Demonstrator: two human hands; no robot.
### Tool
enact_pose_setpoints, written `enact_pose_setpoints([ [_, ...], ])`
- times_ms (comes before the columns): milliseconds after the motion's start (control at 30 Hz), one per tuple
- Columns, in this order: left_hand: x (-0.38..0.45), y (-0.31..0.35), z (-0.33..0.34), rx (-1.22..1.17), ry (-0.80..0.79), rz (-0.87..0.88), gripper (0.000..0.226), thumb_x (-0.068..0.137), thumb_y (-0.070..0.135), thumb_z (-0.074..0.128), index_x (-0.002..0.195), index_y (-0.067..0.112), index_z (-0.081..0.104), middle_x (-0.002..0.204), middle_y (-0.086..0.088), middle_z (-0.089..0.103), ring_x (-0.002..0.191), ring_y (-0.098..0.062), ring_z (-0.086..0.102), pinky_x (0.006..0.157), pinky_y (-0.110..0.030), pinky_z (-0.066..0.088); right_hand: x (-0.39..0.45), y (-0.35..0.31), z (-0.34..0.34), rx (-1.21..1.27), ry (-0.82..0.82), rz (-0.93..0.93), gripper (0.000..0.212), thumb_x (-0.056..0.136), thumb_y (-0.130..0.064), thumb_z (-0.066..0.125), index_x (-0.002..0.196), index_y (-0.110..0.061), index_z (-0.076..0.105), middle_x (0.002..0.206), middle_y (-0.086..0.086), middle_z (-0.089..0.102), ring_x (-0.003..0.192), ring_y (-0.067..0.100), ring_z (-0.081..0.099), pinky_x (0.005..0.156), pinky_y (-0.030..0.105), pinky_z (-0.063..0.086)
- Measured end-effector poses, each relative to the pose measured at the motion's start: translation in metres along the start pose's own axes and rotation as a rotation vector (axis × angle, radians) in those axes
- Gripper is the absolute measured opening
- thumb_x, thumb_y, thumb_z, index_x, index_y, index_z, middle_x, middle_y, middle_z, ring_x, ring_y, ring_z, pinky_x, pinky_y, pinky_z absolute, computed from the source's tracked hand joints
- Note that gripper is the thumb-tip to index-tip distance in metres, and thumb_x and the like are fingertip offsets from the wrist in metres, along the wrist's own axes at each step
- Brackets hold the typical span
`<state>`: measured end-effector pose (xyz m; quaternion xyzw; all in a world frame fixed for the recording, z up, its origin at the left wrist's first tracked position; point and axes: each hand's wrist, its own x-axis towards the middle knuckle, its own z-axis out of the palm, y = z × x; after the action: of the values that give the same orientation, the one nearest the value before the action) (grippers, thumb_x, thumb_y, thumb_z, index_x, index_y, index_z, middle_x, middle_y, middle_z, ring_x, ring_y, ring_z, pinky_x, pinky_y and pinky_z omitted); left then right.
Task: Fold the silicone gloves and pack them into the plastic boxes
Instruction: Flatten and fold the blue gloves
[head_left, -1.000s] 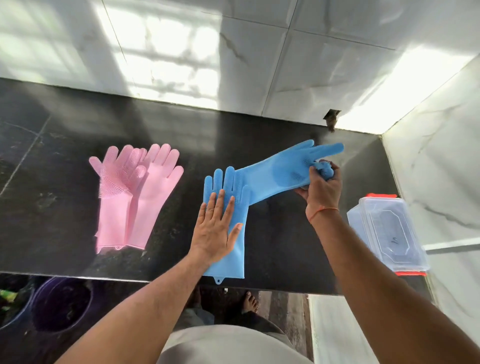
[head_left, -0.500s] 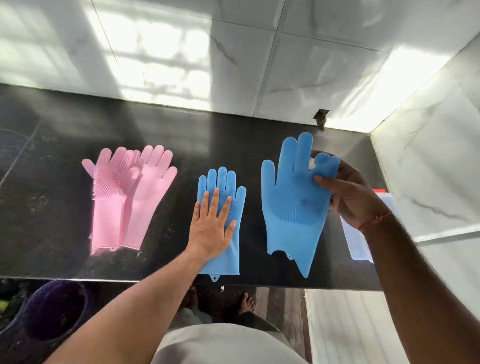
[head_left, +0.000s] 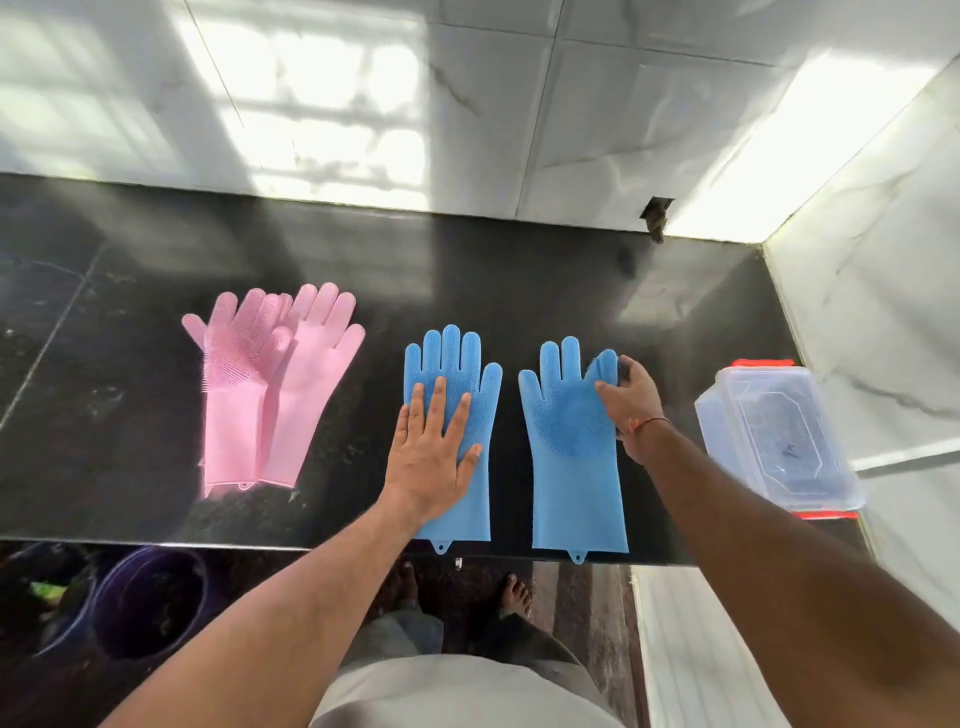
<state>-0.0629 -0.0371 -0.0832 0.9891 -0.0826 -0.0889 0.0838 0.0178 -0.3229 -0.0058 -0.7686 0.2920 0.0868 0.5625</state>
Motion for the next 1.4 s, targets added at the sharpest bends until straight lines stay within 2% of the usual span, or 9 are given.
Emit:
enact_pose_setpoints([
  [67,0.0,0.0,0.002,0.0,-0.001,-0.004,0.077,0.111,0.067,0.013,0.173,0.032,-0.017,0.18,-0.005,-0.029,0.166,-0.034,-0.027,0.138,-0.052,-0.004,0.007,0.001,0.002,0.022,0.028,-0.021,0.058,0.106,-0.003,0.061,0.16,-0.012,0.043,0.153,0.007,0.059,0.136,0.029,0.06,0.119,0.051,0.048],
  [267,0.001,0.002,0.005,0.001,0.006,-0.018,0.077,0.11,0.068,0.012,0.172,0.034,-0.02,0.179,-0.002,-0.032,0.165,-0.031,-0.029,0.137,-0.051,-0.006,0.015,0.006,0.013,0.058,0.03,-0.015,0.044,0.107,0.0,0.054,0.148,-0.013,0.056,0.132,0.005,0.066,0.125,0.029,0.065,0.111,0.047,0.054],
  [533,0.001,0.006,0.009,0.014,0.011,-0.027,0.077,0.11,0.066,0.01,0.172,0.032,-0.022,0.179,-0.003,-0.032,0.166,-0.032,-0.028,0.137,-0.055,-0.003,0.022,0.013,0.018,-0.156,0.016,-0.111,0.04,0.11,-0.011,0.056,0.15,-0.014,0.057,0.135,0.006,0.067,0.119,0.026,0.065,0.113,0.049,0.054],
  [700,0.001,0.008,0.01,0.012,0.014,-0.045,0.077,0.111,0.066,0.01,0.171,0.032,-0.024,0.178,-0.002,-0.034,0.165,-0.032,-0.03,0.137,-0.056,-0.002,0.022,0.011,0.02,-0.27,0.046,-0.166,0.047,0.102,-0.014,0.065,0.149,-0.015,0.058,0.132,0.005,0.069,0.108,0.022,0.066,0.091,0.033,0.054],
  [767,0.001,0.008,0.009,0.007,0.012,-0.041,0.077,0.11,0.067,0.01,0.171,0.032,-0.022,0.179,-0.002,-0.033,0.166,-0.032,-0.029,0.137,-0.057,-0.001,0.022,0.011,0.018,-0.377,0.053,-0.179,0.053,0.097,-0.014,0.07,0.148,-0.012,0.058,0.137,0.009,0.066,0.113,0.027,0.067,0.096,0.038,0.057],
  [1000,0.018,0.027,-0.014,-0.046,0.065,-0.082,0.072,0.11,0.059,0.025,0.174,0.027,0.017,0.182,-0.003,0.008,0.17,-0.033,0.001,0.133,-0.064,-0.007,-0.017,0.038,-0.006,-0.504,0.089,-0.17,0.069,0.094,-0.021,0.078,0.156,-0.014,0.049,0.152,0.008,0.053,0.129,0.031,0.062,0.113,0.046,0.052],
  [1133,0.048,0.069,-0.039,-0.167,0.145,0.009,0.061,0.106,0.049,0.05,0.161,0.024,0.044,0.161,0.003,0.046,0.152,-0.03,0.039,0.128,-0.062,0.028,-0.051,0.06,-0.029,-0.471,0.08,-0.117,0.063,0.096,-0.028,0.08,0.152,-0.013,0.054,0.143,0.007,0.063,0.119,0.026,0.066,0.111,0.047,0.054],
  [1233,0.066,0.107,-0.052,-0.25,0.131,0.102,0.052,0.103,0.041,0.062,0.15,0.02,0.056,0.142,0.001,0.062,0.129,-0.027,0.057,0.104,-0.051,0.054,-0.078,0.079,-0.04,-0.453,0.082,-0.067,0.054,0.096,-0.029,0.081,0.144,-0.014,0.062,0.135,0.005,0.069,0.107,0.021,0.067,0.104,0.042,0.056],
  [1400,0.087,0.164,-0.052,-0.301,0.091,0.163,0.046,0.104,0.034,0.065,0.148,0.02,0.056,0.134,-0.001,0.068,0.115,-0.028,0.065,0.088,-0.045,0.061,-0.112,0.114,-0.047,-0.411,0.096,0.021,0.049,0.093,-0.03,0.082,0.138,-0.016,0.068,0.113,-0.006,0.072,0.096,0.017,0.069,0.095,0.038,0.062],
])
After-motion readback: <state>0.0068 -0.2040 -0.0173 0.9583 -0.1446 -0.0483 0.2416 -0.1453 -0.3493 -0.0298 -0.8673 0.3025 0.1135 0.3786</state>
